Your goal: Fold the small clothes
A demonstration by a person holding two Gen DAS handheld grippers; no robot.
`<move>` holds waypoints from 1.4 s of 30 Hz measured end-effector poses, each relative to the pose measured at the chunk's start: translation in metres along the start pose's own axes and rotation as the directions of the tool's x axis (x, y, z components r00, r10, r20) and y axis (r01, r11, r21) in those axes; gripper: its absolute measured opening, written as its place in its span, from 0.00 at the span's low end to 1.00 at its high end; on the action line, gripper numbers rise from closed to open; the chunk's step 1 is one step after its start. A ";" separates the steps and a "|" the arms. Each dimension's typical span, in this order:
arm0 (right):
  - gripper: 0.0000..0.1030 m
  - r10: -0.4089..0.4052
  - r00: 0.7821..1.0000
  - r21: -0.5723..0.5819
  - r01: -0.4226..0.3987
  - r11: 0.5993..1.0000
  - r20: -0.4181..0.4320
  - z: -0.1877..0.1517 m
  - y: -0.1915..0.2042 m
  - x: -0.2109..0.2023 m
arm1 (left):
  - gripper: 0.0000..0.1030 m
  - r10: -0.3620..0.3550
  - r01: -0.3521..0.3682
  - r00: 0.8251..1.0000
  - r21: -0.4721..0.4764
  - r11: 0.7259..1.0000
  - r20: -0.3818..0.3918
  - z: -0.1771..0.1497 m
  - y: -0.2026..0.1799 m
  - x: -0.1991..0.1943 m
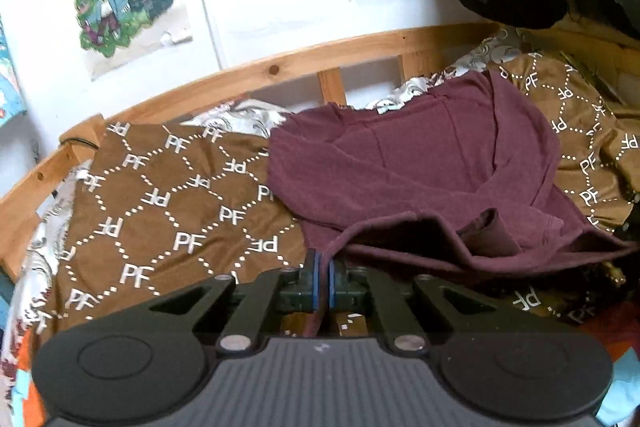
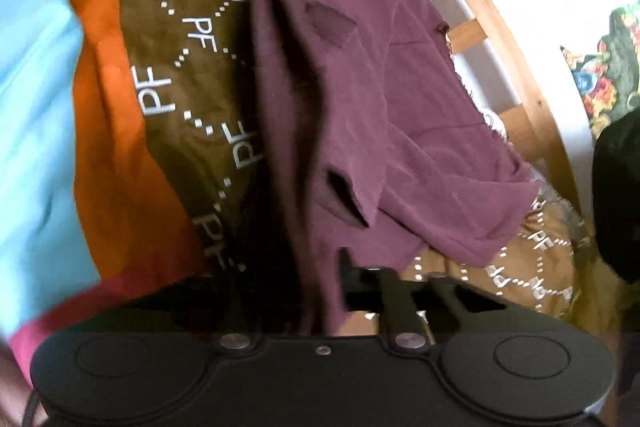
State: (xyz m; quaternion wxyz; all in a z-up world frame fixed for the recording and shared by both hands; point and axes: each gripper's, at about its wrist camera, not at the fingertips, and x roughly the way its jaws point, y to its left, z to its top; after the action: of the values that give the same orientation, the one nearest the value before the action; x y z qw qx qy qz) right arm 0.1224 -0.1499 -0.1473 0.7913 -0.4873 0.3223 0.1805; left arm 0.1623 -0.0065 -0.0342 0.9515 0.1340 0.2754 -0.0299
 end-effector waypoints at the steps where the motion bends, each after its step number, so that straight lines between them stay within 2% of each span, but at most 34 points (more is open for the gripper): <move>1: 0.06 -0.013 1.000 -0.025 0.014 1.000 0.002 -0.001 0.000 -0.004 | 0.03 0.004 -0.004 1.000 0.003 1.000 0.009 0.000 0.000 -0.006; 5: 0.05 -0.081 0.995 -0.053 0.084 0.995 0.059 -0.005 -0.011 -0.031 | 0.03 0.014 -0.015 0.997 0.011 1.000 0.070 0.001 -0.005 -0.037; 9: 0.04 -0.141 0.984 -0.006 0.143 0.990 0.109 -0.017 -0.028 -0.060 | 0.02 -0.004 0.002 0.993 0.011 1.000 0.117 0.003 -0.010 -0.070; 15: 0.04 -0.186 0.968 0.029 0.184 0.982 0.169 -0.033 -0.030 -0.118 | 0.02 -0.024 0.019 0.993 0.045 0.999 0.113 -0.014 -0.012 -0.118; 22: 0.04 -0.038 0.983 -0.010 0.041 0.999 0.181 -0.061 -0.008 -0.189 | 0.02 -0.073 0.069 0.995 0.059 0.996 0.072 -0.037 -0.006 -0.179; 26: 0.04 0.068 0.981 0.032 -0.075 0.997 0.183 -0.066 -0.011 -0.217 | 0.03 -0.103 0.100 0.993 0.070 0.993 0.052 -0.037 -0.005 -0.196; 29: 0.04 0.089 0.979 0.058 -0.101 0.993 0.185 -0.065 -0.014 -0.221 | 0.03 -0.090 0.084 0.994 0.087 0.993 0.066 -0.028 -0.006 -0.191; 34: 0.04 0.025 0.981 0.098 -0.045 0.994 0.191 -0.057 -0.033 -0.200 | 0.03 -0.062 0.055 0.995 0.096 0.994 0.071 0.003 -0.007 -0.156; 39: 0.05 -0.080 0.977 0.154 0.050 0.987 0.199 -0.038 -0.070 -0.157 | 0.03 0.016 -0.029 0.995 0.133 0.991 0.094 0.040 -0.011 -0.091; 42: 0.05 -0.147 0.968 0.205 0.105 0.973 0.204 -0.021 -0.091 -0.123 | 0.03 0.055 -0.064 0.996 0.126 0.990 0.072 0.059 -0.009 -0.038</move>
State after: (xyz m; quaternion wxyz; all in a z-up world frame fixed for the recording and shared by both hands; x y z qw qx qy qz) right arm 0.0807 -0.2072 -0.0102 0.8750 -0.4054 0.2180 0.1499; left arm 0.1600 -0.0314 0.0319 0.9502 0.2017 0.2362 -0.0238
